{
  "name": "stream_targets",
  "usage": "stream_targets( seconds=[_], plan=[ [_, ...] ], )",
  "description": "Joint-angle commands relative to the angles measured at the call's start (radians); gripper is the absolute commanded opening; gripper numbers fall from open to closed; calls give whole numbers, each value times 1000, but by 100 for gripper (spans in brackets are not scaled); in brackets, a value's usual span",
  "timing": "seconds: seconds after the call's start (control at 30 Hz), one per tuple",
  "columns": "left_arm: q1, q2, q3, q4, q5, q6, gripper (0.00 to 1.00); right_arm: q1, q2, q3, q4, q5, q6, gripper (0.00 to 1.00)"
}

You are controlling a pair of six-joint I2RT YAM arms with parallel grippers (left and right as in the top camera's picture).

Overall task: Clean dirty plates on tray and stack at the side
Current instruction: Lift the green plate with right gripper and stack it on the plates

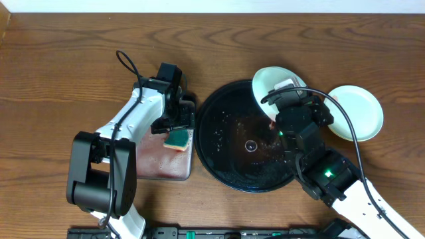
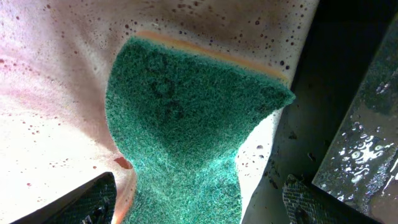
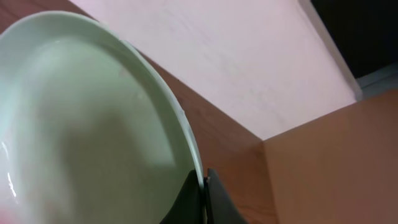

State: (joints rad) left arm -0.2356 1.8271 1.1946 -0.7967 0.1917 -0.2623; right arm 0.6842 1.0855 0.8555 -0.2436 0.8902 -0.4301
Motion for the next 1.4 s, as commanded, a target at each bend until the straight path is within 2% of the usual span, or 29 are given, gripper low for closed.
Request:
stream_targets(
  seconds=[0.0, 0.53, 0.67, 0.83, 0.97, 1.1, 1.23, 1.37],
  plan=[
    [-5, -4, -2, -2, 28, -3, 86, 5, -7, 16, 23, 37, -58, 1],
    [-5, -4, -2, -2, 24, -3, 86, 2, -6, 16, 43, 37, -63, 1],
    [-4, -4, -2, -2, 24, -4, 86, -50, 27, 16, 27, 14, 92, 1],
    [-4, -4, -2, -6, 24, -4, 86, -253, 151, 16, -55, -196, 391, 1],
    [-4, -4, -2, -9, 21, -4, 86, -433, 235, 16, -48, -277, 546, 1],
    [-4, -4, -2, -10, 20, -4, 87, -665, 312, 16, -51, -491, 698, 1],
    [-4, -4, -2, -10, 19, -4, 87, -875, 391, 16, -56, -715, 768, 1],
    [-4, -4, -2, -10, 18, -4, 87, -1005, 450, 16, -83, -790, 768, 1]
  ],
)
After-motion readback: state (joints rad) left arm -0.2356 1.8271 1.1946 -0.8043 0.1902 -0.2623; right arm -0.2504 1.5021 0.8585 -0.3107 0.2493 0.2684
